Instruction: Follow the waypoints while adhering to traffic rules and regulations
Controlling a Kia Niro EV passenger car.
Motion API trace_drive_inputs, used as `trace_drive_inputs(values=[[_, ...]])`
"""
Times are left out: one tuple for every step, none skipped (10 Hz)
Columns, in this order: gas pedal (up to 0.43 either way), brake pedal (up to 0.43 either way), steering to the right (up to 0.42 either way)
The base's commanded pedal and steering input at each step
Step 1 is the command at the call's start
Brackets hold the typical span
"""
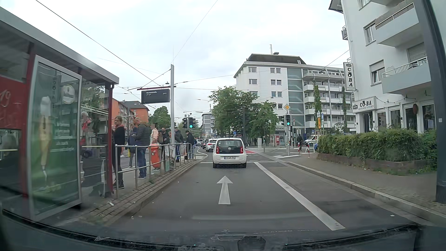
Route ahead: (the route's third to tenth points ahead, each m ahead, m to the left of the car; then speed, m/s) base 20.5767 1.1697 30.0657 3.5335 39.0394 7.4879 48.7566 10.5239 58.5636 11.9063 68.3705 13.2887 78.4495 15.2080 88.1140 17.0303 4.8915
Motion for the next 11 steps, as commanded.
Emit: trace_drive_inputs(values=[[0.138,0.0,-0.002],[0.138,0.0,-0.004],[0.138,0.0,-0.004],[0.138,0.0,-0.005],[0.138,0.0,-0.006],[0.138,0.0,-0.006],[0.138,0.0,-0.006],[0.138,0.0,-0.006],[0.138,0.0,-0.006],[0.138,0.0,-0.006],[0.138,0.0,-0.006]])
